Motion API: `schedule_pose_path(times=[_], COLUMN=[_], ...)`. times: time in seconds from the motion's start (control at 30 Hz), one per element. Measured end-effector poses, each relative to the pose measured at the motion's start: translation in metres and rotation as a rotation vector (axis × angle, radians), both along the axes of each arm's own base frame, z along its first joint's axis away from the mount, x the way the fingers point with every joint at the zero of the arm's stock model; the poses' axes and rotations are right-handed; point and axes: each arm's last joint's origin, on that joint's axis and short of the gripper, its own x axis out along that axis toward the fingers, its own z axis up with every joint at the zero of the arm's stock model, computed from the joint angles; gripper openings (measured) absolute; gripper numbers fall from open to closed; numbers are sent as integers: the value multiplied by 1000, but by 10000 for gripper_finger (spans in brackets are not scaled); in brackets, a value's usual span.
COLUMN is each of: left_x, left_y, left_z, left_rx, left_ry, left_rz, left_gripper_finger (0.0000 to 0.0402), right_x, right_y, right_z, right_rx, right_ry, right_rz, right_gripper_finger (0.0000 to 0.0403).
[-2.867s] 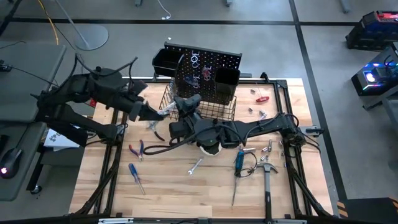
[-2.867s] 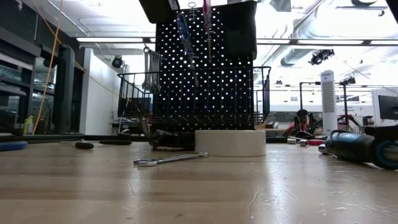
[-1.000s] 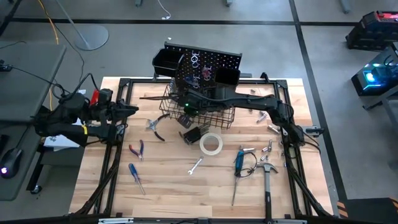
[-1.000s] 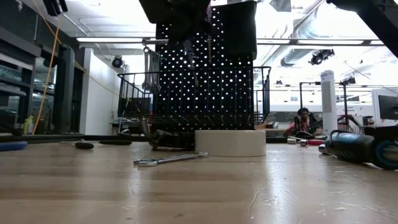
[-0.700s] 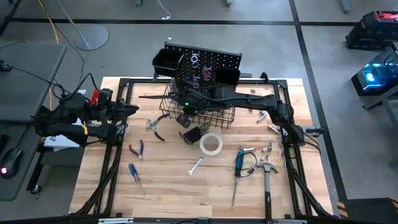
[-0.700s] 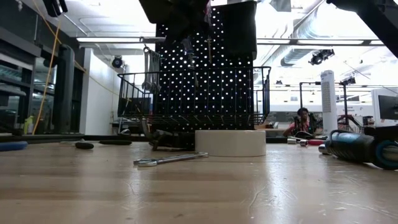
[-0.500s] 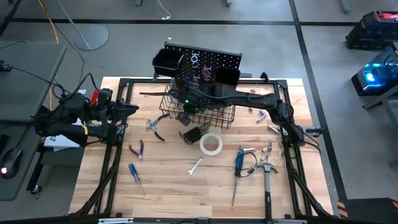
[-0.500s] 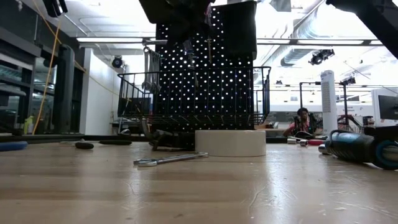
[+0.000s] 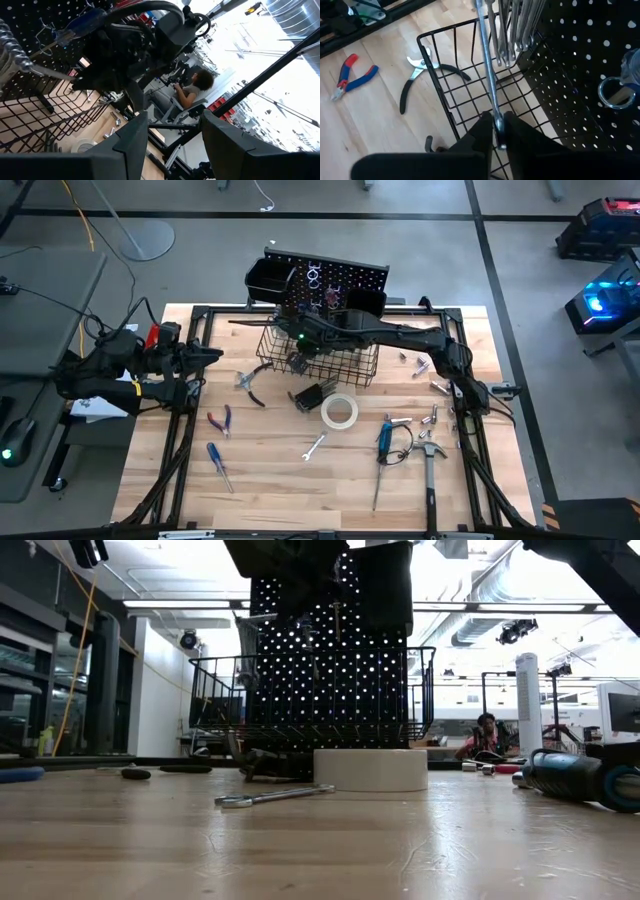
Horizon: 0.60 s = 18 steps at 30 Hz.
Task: Hang tools onto peg board
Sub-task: Hang the wrench on the peg board
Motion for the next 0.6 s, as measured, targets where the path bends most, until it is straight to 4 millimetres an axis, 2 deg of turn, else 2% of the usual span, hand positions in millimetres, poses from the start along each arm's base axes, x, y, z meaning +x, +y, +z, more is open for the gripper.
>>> schedule_pose_path(times=[0.23,0.4,0.5,0.6], left_x=[0,0,3,13], left_y=[0,0,-1,-3], left_z=[0,-5,-14,-30], left_rx=[3,17,51,67], left_ry=[3,50,163,361], left_rz=[0,1,-34,-102], left_gripper_finger=[170,170,170,170], right_x=[0,-3,-9,-19], right_y=[4,19,33,48], right_z=[0,2,10,20], right_rx=[-67,-149,-161,-163], right_ry=[26,87,100,106], right_rz=[26,99,149,187], right_gripper_finger=[124,189,207,210])
